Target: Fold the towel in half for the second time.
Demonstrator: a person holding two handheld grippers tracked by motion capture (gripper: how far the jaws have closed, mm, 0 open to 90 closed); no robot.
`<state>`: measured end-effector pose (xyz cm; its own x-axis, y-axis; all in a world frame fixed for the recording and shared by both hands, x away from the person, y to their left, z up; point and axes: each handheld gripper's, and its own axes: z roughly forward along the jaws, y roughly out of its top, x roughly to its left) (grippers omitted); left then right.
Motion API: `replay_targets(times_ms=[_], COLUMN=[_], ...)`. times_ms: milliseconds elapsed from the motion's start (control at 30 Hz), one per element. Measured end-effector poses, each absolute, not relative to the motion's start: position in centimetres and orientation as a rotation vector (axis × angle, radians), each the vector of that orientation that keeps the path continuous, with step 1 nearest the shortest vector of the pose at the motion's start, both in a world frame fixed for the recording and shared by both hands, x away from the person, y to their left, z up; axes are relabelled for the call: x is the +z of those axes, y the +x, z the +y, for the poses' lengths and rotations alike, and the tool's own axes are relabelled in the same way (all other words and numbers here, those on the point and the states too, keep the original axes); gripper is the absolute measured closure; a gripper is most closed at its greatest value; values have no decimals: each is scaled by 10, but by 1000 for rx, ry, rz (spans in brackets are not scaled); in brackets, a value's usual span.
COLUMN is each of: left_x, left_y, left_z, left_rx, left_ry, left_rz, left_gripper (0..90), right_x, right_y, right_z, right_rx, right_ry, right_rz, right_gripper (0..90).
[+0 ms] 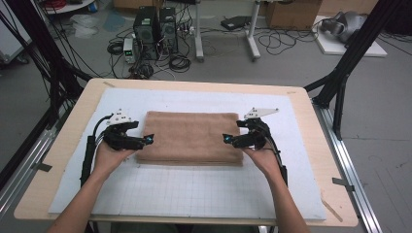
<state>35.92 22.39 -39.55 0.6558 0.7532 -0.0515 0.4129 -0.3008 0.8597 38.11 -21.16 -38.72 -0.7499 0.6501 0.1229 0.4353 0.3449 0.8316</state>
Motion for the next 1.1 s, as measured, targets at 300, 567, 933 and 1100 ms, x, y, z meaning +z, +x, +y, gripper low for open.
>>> replay_targets(times_ms=[300,567,933,1100], left_x=[-393,-393,-399,-403], left_y=[348,333,310,300], left_z=[233,239,252,257], left_rx=[456,461,449,436], left_ry=[1916,1928,1921,1914], left_rz=[911,893,891,890], left_gripper=[116,110,110,110], right_x=[-384,-382,-389,-390], right_y=[366,352,328,318], right_z=[-222,-230,-244,-249], right_rx=[1362,1374,1394,1406], right_ry=[947,924,925,927], right_rz=[2354,2335,2334,2330], right_gripper=[120,119,118,116])
